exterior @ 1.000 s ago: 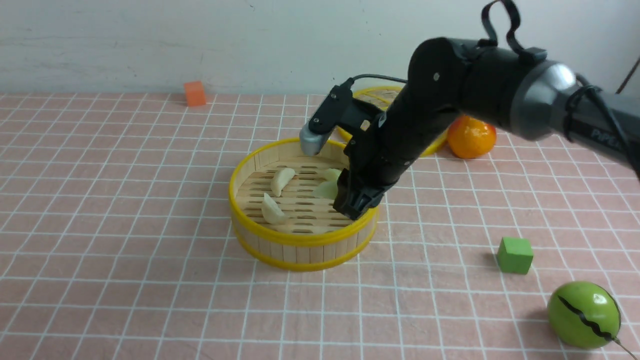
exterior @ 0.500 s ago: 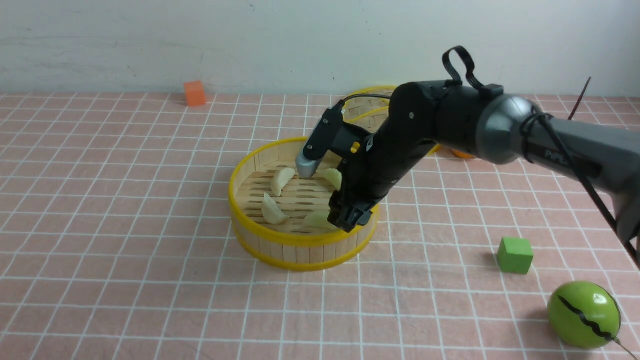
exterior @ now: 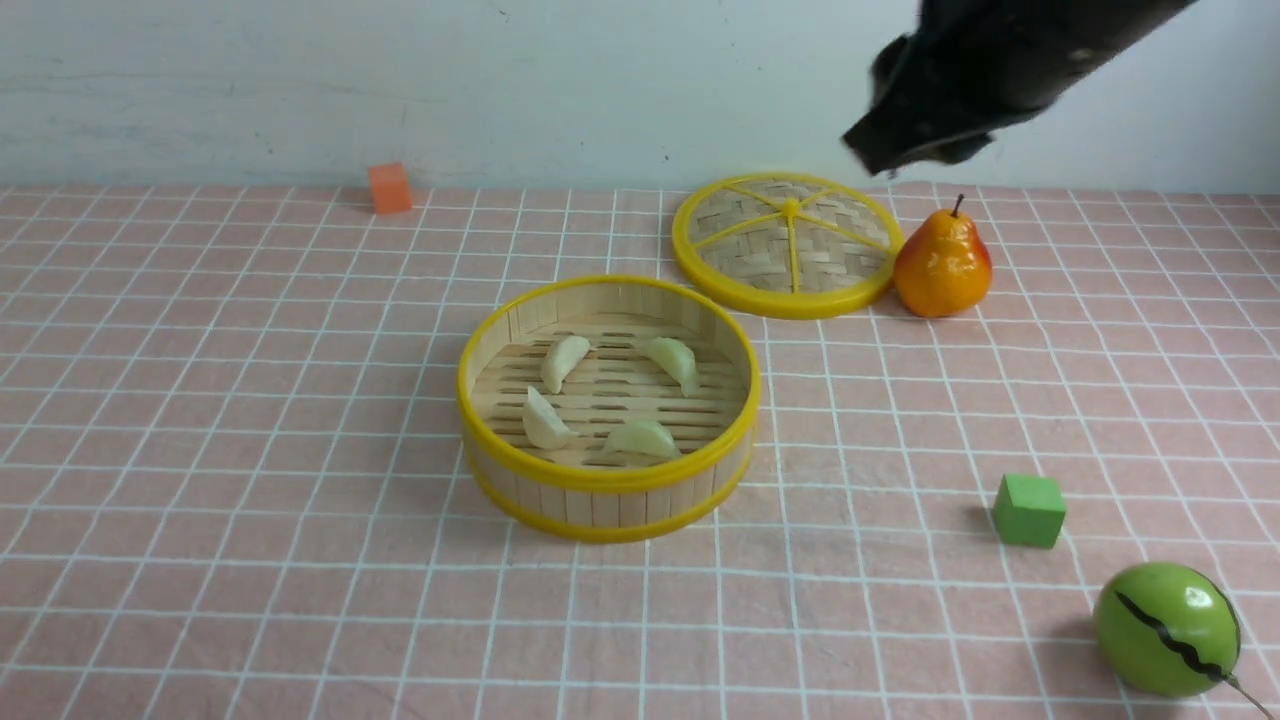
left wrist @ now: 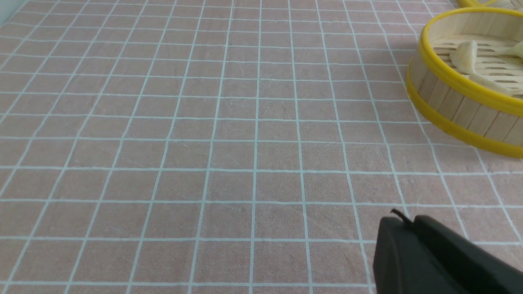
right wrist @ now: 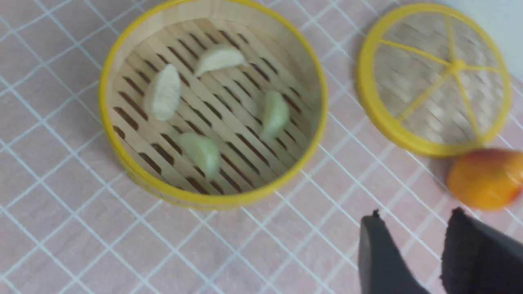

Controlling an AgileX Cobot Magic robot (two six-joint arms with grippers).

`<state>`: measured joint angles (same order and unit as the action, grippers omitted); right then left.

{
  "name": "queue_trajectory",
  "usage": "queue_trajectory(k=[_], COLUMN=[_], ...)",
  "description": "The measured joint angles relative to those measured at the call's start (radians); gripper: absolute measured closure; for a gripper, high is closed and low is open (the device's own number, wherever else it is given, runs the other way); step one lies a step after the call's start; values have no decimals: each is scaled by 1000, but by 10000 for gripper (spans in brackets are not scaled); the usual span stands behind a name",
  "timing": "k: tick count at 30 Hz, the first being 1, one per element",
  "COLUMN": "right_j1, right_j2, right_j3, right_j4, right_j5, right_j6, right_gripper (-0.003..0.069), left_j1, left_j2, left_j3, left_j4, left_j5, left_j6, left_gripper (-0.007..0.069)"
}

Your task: Put the dumplings into the steamer on the table with the pink tablecloth.

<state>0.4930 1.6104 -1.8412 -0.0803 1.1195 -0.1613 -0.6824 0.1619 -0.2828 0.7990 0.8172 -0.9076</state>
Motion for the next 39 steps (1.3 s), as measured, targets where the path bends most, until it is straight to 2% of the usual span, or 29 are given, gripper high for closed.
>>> queue_trajectory(k=[1, 3, 8, 14, 17, 24, 31, 39], right_j1=[0, 0, 0, 0, 0, 0, 0, 0], right_j2=[-60, -134, -350, -629, -807, -1079, -1218, -1228], right_j3=[8, 45, 247, 616, 901, 1333, 1541, 1632], right_j4=[-44, -81, -97, -109, -110, -105, -58, -54], right_j5=[63, 102, 78, -79, -237, -445, -485, -541], right_j6=[58, 86, 147, 203, 210, 283, 405, 417], right_gripper=[543, 592, 639, 641, 641, 638, 630, 620], left_j1=[0, 0, 0, 0, 0, 0, 0, 0], left_j2=[0, 0, 0, 0, 0, 0, 0, 0], left_j3=[0, 0, 0, 0, 0, 0, 0, 0], left_j4=[0, 0, 0, 0, 0, 0, 0, 0], left_j5=[0, 0, 1, 1, 1, 1, 1, 1], left_j6=[0, 0, 0, 0, 0, 0, 0, 0], left_gripper=[589, 589, 587, 586, 586, 577, 568, 559])
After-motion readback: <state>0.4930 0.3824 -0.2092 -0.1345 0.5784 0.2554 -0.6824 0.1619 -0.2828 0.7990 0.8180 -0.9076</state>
